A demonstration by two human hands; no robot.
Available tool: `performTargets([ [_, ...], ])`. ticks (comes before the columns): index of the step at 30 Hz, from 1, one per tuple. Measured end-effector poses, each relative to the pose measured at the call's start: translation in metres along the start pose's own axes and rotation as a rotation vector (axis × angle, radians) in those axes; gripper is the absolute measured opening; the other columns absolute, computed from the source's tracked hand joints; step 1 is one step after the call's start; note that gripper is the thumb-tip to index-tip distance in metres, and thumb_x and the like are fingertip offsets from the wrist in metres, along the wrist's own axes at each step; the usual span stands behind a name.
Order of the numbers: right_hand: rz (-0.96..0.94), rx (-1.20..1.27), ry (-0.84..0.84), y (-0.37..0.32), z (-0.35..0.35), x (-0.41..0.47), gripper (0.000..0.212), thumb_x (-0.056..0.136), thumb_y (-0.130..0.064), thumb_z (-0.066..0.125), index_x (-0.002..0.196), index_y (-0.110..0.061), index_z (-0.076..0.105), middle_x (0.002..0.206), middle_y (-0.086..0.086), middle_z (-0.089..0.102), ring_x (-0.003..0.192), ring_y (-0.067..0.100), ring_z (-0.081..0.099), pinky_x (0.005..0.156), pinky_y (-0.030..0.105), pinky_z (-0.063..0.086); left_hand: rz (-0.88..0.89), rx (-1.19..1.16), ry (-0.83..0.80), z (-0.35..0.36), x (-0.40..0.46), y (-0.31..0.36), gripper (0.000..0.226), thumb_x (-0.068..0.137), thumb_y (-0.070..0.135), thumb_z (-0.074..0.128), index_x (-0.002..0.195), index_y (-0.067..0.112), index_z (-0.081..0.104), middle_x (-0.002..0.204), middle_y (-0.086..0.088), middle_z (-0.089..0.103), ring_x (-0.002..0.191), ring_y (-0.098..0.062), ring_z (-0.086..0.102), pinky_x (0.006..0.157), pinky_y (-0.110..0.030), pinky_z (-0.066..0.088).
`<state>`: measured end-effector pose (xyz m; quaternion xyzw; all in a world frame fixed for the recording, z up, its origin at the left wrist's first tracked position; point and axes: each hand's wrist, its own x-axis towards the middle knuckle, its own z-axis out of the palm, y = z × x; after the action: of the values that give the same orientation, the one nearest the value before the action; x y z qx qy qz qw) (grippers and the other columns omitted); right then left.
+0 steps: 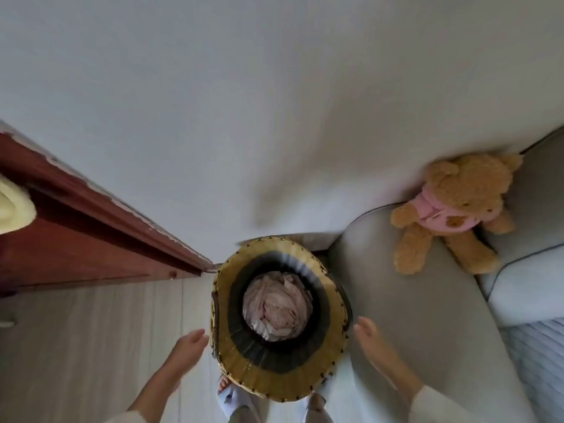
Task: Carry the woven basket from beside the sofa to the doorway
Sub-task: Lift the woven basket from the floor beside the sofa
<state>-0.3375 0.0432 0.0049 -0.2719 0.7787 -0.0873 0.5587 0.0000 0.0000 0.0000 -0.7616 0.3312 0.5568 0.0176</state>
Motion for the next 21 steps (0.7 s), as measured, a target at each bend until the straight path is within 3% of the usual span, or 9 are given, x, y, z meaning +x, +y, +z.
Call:
performTargets([
  [5,0.047,-0.041,0.067,0.003,0.005,0.056,0.059,0.098,-0.030,0.037,0.149,-0.013,0.013,0.158,0.011,0.018,0.144,0.030,0.023,0.115,0.042,0.022,-0.015,0.003,-0.028,0.020,0.041,0.000,0.057,0.097,0.026,0.039,0.147,0.002,0.025,0.156,-0.015,0.028,0.143,-0.032,0.028,0.114,-0.041,0.026],
  [8,0.047,-0.052,0.063,0.013,0.019,0.081,0.054,0.098,-0.031,0.036,0.146,-0.008,0.026,0.151,0.015,0.035,0.137,0.031,0.036,0.113,0.044,0.030,-0.053,-0.006,-0.103,0.035,0.061,-0.009,0.048,0.097,0.029,0.038,0.140,0.006,0.039,0.147,-0.011,0.043,0.135,-0.032,0.040,0.111,-0.044,0.031],
  [12,0.033,-0.031,0.054,0.019,0.031,0.102,0.041,0.098,-0.031,0.034,0.129,-0.007,0.045,0.118,0.012,0.057,0.107,0.027,0.056,0.087,0.035,0.044,-0.082,-0.061,-0.063,0.040,0.074,-0.016,0.043,0.097,0.028,0.037,0.133,0.006,0.047,0.138,-0.015,0.051,0.127,-0.032,0.047,0.106,-0.042,0.036],
  [15,0.007,-0.046,-0.033,0.018,0.034,0.108,0.025,0.098,-0.031,0.037,0.107,-0.012,0.051,0.085,0.002,0.053,0.075,0.013,0.051,0.071,0.030,0.040,-0.112,-0.084,-0.044,0.042,0.082,-0.019,0.040,0.098,0.027,0.032,0.116,0.001,0.056,0.122,-0.021,0.059,0.115,-0.034,0.054,0.105,-0.047,0.039],
  [16,0.012,-0.061,-0.066,0.018,0.036,0.106,0.026,0.098,-0.031,0.036,0.107,-0.011,0.051,0.084,0.001,0.052,0.075,0.012,0.050,0.069,0.029,0.039,-0.127,-0.092,-0.049,0.043,0.083,-0.021,0.041,0.098,0.028,0.031,0.110,-0.001,0.057,0.115,-0.022,0.061,0.109,-0.033,0.056,0.106,-0.050,0.040],
  [19,0.028,-0.105,-0.133,0.023,0.047,0.093,0.040,0.099,-0.031,0.032,0.124,-0.005,0.048,0.109,0.008,0.058,0.101,0.019,0.055,0.082,0.027,0.036,-0.132,-0.106,-0.067,0.055,0.071,-0.028,0.044,0.098,0.031,0.029,0.104,-0.003,0.056,0.098,-0.019,0.059,0.093,-0.028,0.055,0.102,-0.049,0.044],
  [21,0.025,-0.071,-0.125,0.027,0.051,0.079,0.036,0.099,-0.031,0.030,0.116,-0.007,0.051,0.098,0.005,0.060,0.099,0.020,0.057,0.081,0.026,0.038,-0.114,-0.114,-0.036,0.062,0.054,-0.030,0.043,0.099,0.031,0.029,0.108,-0.004,0.053,0.096,-0.016,0.057,0.091,-0.027,0.054,0.090,-0.043,0.045],
])
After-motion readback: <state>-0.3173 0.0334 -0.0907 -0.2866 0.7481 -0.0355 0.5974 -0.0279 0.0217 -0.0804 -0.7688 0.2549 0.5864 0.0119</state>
